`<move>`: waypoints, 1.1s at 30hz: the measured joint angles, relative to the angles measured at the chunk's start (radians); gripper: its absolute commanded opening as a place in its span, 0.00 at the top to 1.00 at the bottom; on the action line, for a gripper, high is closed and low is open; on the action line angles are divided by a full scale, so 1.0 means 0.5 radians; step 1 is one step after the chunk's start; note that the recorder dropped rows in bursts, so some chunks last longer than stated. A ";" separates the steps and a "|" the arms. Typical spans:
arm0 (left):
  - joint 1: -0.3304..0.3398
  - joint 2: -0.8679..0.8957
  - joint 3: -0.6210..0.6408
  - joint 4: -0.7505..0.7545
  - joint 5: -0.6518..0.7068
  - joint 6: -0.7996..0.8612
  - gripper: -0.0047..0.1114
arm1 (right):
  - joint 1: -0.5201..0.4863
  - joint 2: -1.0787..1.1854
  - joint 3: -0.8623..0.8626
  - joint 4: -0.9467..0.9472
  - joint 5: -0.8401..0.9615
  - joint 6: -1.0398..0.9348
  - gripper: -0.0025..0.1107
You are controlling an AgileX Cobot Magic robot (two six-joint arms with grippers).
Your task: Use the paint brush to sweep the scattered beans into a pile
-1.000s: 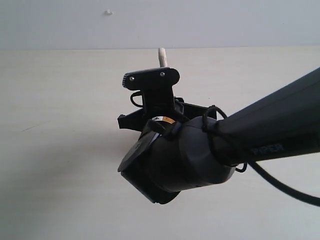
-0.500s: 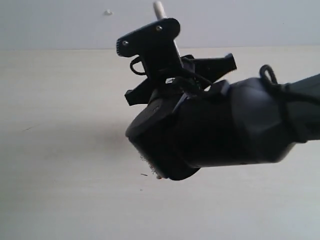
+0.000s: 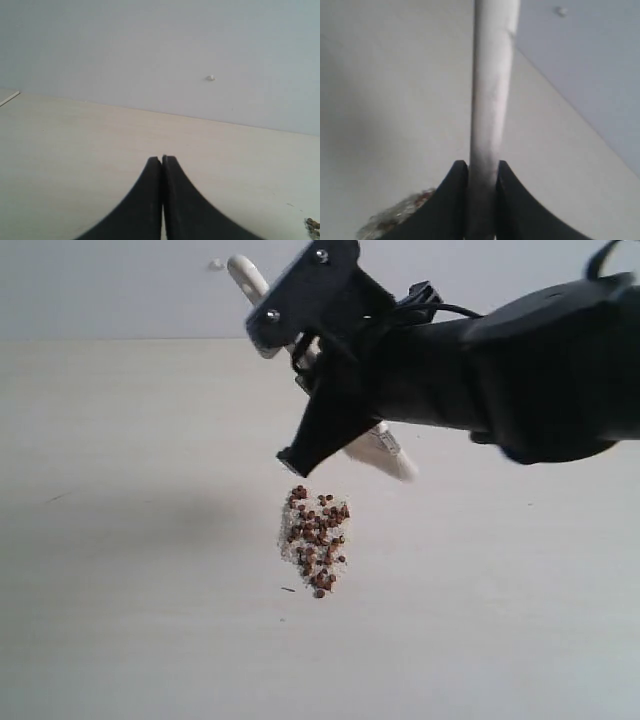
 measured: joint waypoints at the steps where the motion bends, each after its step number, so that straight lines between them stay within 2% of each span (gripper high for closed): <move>1: 0.000 0.000 0.000 0.000 0.000 0.000 0.96 | -0.088 -0.050 0.048 -0.029 0.214 -0.029 0.98; 5: 0.000 0.000 0.000 0.000 0.000 0.000 0.96 | -0.405 -0.159 0.155 -0.120 0.983 -0.152 0.98; 6: 0.000 0.000 0.000 0.000 0.000 0.000 0.96 | -0.520 -0.157 0.175 -0.125 1.323 -0.231 0.98; 7: 0.000 0.000 0.000 0.000 0.000 0.000 0.96 | -0.554 -0.145 0.179 -0.129 1.445 -0.269 0.98; 8: 0.000 0.000 0.000 0.000 0.000 0.000 0.96 | -0.620 -0.091 0.184 -0.129 1.742 -0.335 0.98; 10: 0.000 0.000 0.000 0.000 0.000 0.000 0.96 | -0.666 0.034 0.184 -0.154 2.106 -0.364 0.98; 12: 0.000 0.000 0.000 0.000 0.000 0.000 0.96 | -0.670 0.181 0.184 -0.234 2.271 -0.372 0.98; 20: 0.000 0.000 0.000 0.000 0.000 0.000 0.96 | -0.689 0.612 0.166 -0.326 2.398 -0.372 0.98; 33: 0.000 0.000 0.000 0.000 0.000 0.000 0.96 | -0.733 0.900 -0.103 -0.291 2.407 -0.372 0.98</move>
